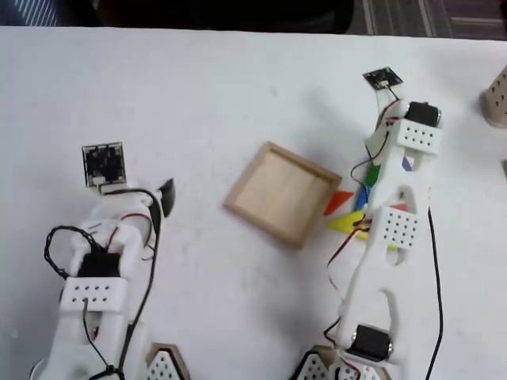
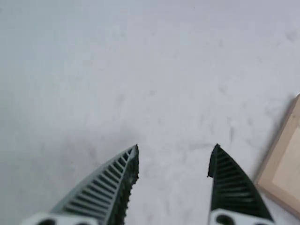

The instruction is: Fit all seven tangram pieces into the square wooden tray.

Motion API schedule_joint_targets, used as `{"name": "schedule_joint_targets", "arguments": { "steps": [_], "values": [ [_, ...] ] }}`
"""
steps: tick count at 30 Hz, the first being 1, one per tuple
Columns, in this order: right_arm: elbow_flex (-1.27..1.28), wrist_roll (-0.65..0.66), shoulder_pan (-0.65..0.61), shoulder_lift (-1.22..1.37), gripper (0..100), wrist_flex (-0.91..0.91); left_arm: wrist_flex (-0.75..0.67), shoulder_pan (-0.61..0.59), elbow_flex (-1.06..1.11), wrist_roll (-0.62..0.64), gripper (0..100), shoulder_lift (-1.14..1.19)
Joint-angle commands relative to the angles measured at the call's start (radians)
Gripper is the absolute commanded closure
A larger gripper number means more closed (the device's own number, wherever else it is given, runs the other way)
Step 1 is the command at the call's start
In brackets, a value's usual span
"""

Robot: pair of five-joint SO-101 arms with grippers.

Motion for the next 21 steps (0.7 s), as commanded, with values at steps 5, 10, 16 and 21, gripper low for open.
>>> {"name": "schedule_joint_targets", "arguments": {
  "steps": [5,10,16,21],
  "values": [
    [0.529,-0.044,0.022,-0.438,98.1,0.048,-0.051,-0.005,-0.005,-0.011,75,0.004],
    [0.707,-0.040,0.033,-0.664,98.1,0.048,-0.051,-0.005,-0.005,-0.011,75,0.004],
    [0.830,-0.049,0.136,-0.871,98.1,-0.035,-0.048,-0.005,-0.005,-0.011,75,0.004],
    [0.959,-0.173,0.176,-0.794,98.1,-0.355,-0.048,-0.004,-0.005,-0.011,75,0.004]
  ]
}}
